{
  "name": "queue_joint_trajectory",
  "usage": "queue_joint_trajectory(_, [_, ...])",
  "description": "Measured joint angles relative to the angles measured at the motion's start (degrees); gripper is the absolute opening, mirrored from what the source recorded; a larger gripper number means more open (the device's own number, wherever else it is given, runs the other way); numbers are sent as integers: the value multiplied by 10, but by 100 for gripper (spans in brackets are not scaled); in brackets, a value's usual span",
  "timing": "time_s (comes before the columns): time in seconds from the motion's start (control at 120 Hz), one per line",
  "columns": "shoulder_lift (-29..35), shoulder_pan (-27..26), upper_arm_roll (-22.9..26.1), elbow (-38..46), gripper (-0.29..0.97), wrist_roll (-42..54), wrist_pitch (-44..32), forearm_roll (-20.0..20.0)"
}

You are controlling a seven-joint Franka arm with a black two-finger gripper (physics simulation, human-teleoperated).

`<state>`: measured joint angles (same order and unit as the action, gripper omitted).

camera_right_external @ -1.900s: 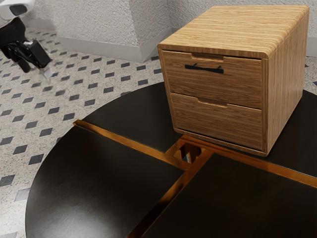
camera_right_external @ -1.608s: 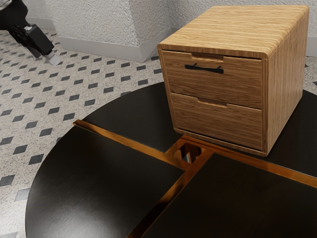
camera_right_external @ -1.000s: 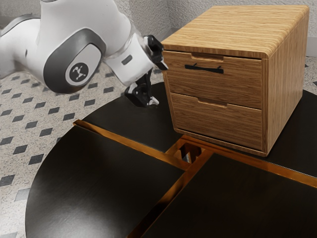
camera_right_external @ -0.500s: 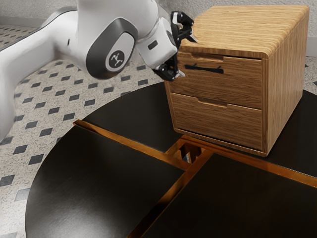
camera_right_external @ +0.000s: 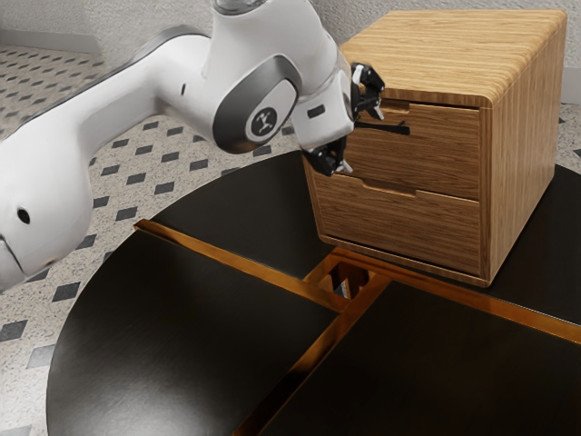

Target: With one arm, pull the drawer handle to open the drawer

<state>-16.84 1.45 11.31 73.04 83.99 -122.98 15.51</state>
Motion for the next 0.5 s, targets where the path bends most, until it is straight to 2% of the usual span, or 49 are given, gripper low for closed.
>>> queue_joint_trajectory(0.5, [-39, 8, -25, -11, 67, 20, -33, 2])
